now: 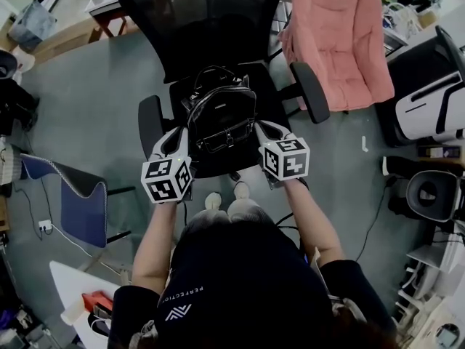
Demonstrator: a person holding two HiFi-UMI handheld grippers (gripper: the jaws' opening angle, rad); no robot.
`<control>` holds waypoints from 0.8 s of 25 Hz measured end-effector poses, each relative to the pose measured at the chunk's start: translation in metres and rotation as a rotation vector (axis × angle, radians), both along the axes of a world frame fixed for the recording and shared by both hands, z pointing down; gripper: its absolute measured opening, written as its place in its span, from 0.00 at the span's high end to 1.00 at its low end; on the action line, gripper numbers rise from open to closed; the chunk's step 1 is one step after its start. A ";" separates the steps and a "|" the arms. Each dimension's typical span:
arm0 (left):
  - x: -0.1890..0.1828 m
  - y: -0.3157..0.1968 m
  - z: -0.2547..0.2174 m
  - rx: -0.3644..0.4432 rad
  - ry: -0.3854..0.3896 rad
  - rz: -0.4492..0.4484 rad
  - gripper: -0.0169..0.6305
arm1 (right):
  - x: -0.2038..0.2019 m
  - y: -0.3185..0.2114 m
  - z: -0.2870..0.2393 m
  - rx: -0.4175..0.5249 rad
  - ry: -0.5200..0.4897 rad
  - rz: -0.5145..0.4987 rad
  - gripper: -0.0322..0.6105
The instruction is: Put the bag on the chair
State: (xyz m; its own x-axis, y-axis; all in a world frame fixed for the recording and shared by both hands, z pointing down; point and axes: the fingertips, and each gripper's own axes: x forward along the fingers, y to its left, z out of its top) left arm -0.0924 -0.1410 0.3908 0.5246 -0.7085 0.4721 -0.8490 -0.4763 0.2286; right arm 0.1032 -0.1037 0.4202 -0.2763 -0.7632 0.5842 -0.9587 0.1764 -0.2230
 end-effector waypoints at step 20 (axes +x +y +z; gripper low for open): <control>-0.008 0.017 -0.001 -0.015 -0.014 0.005 0.95 | -0.018 0.017 -0.007 -0.003 -0.059 0.001 0.95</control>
State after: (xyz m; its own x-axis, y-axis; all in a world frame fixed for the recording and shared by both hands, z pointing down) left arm -0.1006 -0.1240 0.3896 0.5214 -0.6983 0.4905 -0.8497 -0.4774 0.2237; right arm 0.0851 -0.0867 0.4128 -0.3093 -0.7616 0.5695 -0.9441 0.1742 -0.2798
